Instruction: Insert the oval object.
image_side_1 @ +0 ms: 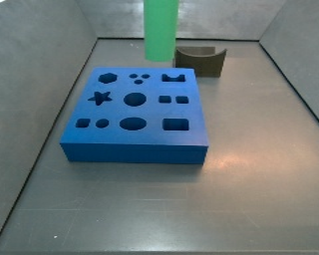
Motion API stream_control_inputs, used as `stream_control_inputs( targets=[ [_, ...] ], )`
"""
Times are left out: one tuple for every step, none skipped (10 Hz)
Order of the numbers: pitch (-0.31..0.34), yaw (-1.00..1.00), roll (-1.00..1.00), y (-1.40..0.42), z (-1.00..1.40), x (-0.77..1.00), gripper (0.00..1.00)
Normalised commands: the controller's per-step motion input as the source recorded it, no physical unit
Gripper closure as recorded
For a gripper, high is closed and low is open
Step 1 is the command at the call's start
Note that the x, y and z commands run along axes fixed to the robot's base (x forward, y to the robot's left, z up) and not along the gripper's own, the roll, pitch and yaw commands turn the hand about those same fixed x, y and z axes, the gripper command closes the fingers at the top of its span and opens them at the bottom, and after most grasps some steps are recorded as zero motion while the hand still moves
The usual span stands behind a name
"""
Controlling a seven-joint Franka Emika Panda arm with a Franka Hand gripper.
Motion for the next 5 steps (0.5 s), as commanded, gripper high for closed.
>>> stream_control_inputs(
  targets=[
    [-0.244, -0.13, 0.06, -0.39, -0.81, -0.18, 1.00],
    [-0.084, -0.14, 0.07, -0.62, -1.00, -0.30, 1.00],
    [-0.024, -0.12, 0.12, -0.84, -1.00, -0.08, 1.00],
    [0.000, -0.17, 0.21, -0.52, -0.83, 0.00, 1.00],
    [0.080, -0.38, 0.18, -0.05, -0.41, 0.05, 1.00]
  ],
)
